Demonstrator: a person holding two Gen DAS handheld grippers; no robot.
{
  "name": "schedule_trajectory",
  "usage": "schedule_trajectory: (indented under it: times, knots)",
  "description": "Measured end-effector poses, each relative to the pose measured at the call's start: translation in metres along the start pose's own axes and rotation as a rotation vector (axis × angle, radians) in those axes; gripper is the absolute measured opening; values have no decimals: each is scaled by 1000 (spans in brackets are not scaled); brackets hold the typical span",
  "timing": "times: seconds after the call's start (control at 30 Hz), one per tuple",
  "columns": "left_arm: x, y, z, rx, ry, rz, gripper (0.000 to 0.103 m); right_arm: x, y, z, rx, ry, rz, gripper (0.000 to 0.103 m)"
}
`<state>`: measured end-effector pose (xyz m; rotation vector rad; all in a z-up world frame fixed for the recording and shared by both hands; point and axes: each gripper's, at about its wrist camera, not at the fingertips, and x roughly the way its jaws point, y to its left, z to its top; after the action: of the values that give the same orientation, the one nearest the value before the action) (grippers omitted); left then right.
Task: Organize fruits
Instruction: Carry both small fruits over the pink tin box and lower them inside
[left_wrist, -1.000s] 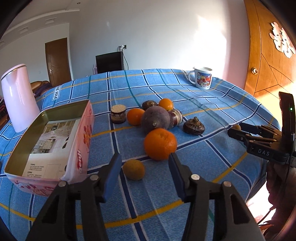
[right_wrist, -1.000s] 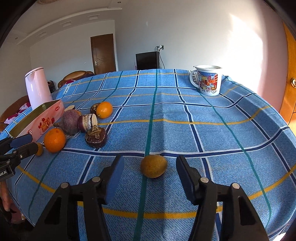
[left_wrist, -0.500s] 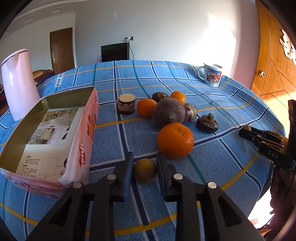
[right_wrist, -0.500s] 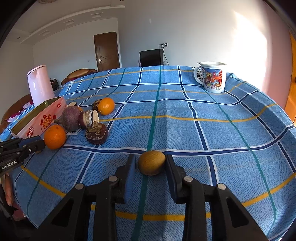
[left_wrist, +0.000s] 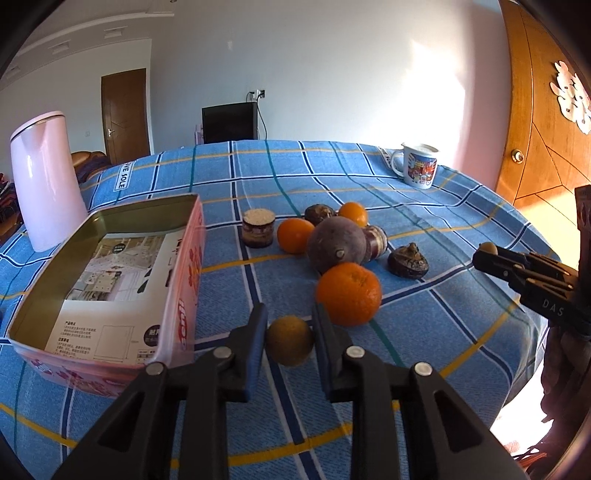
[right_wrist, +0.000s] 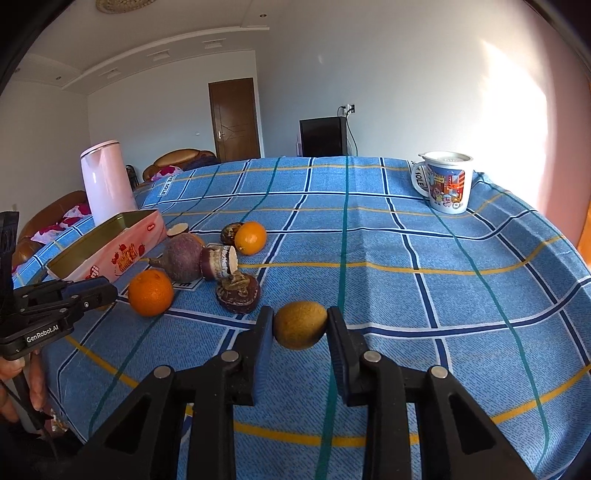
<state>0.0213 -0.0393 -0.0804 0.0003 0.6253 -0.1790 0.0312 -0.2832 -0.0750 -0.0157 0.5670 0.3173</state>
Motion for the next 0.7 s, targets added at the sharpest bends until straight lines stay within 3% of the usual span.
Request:
schedule_trajectory:
  times: [0.37,0.7]
  knots:
    - [-21,14,12,8,-71,34,26,-5,57,34,-109,-54,141,31]
    - [-27,47,22,-12,-104,103,26,10,108,64,-219,-48,254,31]
